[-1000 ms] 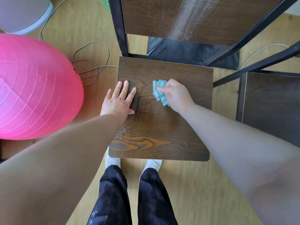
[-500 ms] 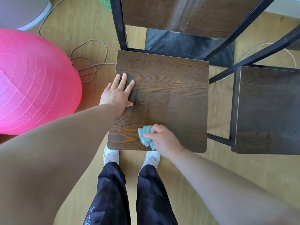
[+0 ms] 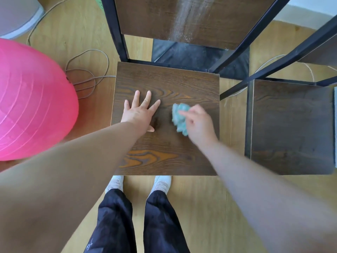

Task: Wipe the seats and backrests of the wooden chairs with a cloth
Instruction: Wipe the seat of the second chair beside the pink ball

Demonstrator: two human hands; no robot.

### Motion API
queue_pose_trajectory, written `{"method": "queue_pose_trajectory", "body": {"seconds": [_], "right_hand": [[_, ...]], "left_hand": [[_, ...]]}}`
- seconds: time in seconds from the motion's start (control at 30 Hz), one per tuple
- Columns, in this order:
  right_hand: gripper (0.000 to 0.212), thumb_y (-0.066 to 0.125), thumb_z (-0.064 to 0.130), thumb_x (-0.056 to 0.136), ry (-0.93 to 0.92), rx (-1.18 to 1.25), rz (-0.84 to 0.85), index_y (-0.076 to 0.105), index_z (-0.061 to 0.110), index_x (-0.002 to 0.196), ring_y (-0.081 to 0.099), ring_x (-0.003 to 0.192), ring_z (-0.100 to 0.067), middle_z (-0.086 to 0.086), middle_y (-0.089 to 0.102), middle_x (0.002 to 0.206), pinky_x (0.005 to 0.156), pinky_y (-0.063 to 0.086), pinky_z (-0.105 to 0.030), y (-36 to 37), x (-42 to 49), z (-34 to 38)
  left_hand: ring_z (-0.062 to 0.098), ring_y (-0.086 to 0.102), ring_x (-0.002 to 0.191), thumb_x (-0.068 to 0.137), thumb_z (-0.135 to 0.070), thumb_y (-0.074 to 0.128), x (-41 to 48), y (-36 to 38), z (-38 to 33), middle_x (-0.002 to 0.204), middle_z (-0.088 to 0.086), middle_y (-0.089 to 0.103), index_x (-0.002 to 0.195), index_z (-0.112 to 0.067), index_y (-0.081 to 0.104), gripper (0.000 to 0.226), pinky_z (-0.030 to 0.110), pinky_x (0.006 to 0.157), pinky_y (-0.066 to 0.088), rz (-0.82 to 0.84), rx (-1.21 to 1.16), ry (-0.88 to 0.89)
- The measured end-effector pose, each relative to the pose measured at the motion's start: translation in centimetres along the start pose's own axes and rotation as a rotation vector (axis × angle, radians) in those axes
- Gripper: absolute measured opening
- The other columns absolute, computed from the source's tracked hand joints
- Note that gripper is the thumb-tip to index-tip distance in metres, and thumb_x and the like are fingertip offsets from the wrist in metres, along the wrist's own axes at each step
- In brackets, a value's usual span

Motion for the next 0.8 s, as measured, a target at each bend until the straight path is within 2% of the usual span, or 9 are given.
{"method": "queue_pose_trajectory", "body": {"seconds": [0.07, 0.13, 0.17, 0.23, 0.33, 0.47, 0.67, 0.73, 0.8], "right_hand": [[0.023, 0.053, 0.007, 0.096, 0.11, -0.004, -0.07, 0.072, 0.01, 0.109, 0.052, 0.079, -0.004, 0.005, 0.052, 0.093, 0.075, 0.047, -0.017, -3.1, 4.4, -1.3], [0.022, 0.052, 0.013, 0.099, 0.162, -0.026, -0.089, 0.068, 0.011, 0.114, 0.05, 0.079, -0.001, 0.007, 0.05, 0.099, 0.063, 0.042, -0.003, -4.9, 8.2, -2.2], [0.021, 0.052, 0.016, 0.099, 0.183, -0.026, -0.083, 0.065, 0.012, 0.115, 0.051, 0.079, -0.001, 0.007, 0.051, 0.102, 0.058, 0.039, 0.0, -5.3, 9.9, -2.7], [0.019, 0.055, 0.025, 0.099, 0.236, -0.016, -0.073, 0.061, 0.015, 0.115, 0.054, 0.08, -0.003, 0.006, 0.055, 0.105, 0.052, 0.039, -0.003, -5.5, 12.5, -3.6], [0.023, 0.059, 0.035, 0.096, 0.351, 0.026, -0.082, 0.056, 0.019, 0.111, 0.061, 0.085, -0.01, 0.001, 0.061, 0.106, 0.056, 0.048, -0.017, -5.1, 14.5, -4.7], [0.027, 0.059, 0.039, 0.095, 0.429, 0.076, -0.089, 0.055, 0.019, 0.112, 0.061, 0.085, -0.011, 0.002, 0.06, 0.105, 0.057, 0.048, -0.019, -4.0, 14.3, -5.5], [0.022, 0.061, 0.036, 0.095, 0.336, 0.05, 0.04, 0.059, 0.015, 0.102, 0.058, 0.081, -0.007, 0.004, 0.06, 0.099, 0.057, 0.049, -0.023, -1.6, 10.3, -4.0], [0.022, 0.06, 0.032, 0.096, 0.241, 0.038, 0.121, 0.062, 0.011, 0.099, 0.06, 0.084, -0.011, 0.003, 0.061, 0.095, 0.063, 0.049, -0.029, -0.2, 8.2, -3.5], [0.032, 0.048, 0.033, 0.097, 0.101, -0.067, 0.209, 0.068, 0.01, 0.105, 0.057, 0.086, -0.015, 0.005, 0.057, 0.094, 0.066, 0.041, -0.029, 1.3, 5.8, -2.6]], "left_hand": [[0.036, -0.025, 0.148, 0.091, -0.052, 0.063, 0.2, 0.4, 0.0, 0.161, -0.001, -0.031, 0.152, -0.039, -0.021, 0.105, 0.06, 0.12, 0.006, 0.013, 0.042, -0.015], [0.037, -0.027, 0.147, 0.092, -0.052, 0.061, 0.4, 0.7, -0.2, 0.16, -0.001, -0.033, 0.151, -0.038, -0.025, 0.105, 0.061, 0.12, 0.005, 0.027, 0.058, -0.02], [0.037, -0.028, 0.146, 0.093, -0.052, 0.06, 0.5, 0.8, -0.2, 0.159, -0.001, -0.035, 0.15, -0.038, -0.026, 0.104, 0.061, 0.12, 0.004, 0.036, 0.062, -0.023], [0.038, -0.029, 0.146, 0.094, -0.052, 0.058, 0.7, 1.1, -0.2, 0.158, -0.001, -0.037, 0.149, -0.038, -0.029, 0.104, 0.062, 0.12, 0.004, 0.049, 0.072, -0.029], [0.039, -0.031, 0.145, 0.095, -0.053, 0.057, 0.9, 1.3, -0.2, 0.157, 0.001, -0.04, 0.148, -0.036, -0.032, 0.104, 0.062, 0.12, 0.004, 0.057, 0.093, -0.027], [0.04, -0.031, 0.144, 0.095, -0.055, 0.054, 1.0, 1.3, -0.2, 0.156, 0.002, -0.041, 0.147, -0.035, -0.033, 0.103, 0.062, 0.119, 0.004, 0.049, 0.113, -0.024], [0.041, -0.03, 0.144, 0.095, -0.055, 0.054, 1.0, 1.4, -0.1, 0.156, 0.002, -0.04, 0.148, -0.034, -0.032, 0.103, 0.063, 0.119, 0.004, 0.043, 0.121, -0.018], [0.041, -0.03, 0.145, 0.094, -0.055, 0.055, 1.0, 1.4, 0.0, 0.156, 0.002, -0.04, 0.148, -0.035, -0.032, 0.104, 0.063, 0.119, 0.004, 0.049, 0.114, -0.022], [0.041, -0.03, 0.145, 0.094, -0.054, 0.055, 1.0, 1.4, 0.0, 0.156, 0.001, -0.04, 0.148, -0.035, -0.031, 0.104, 0.063, 0.119, 0.003, 0.062, 0.109, -0.028]]}}
Point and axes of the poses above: each hand's wrist, its own x-axis towards the middle knuckle, its own y-axis out of the palm, z = x × y, the point moved 8 cm from there along x, towards the middle knuckle
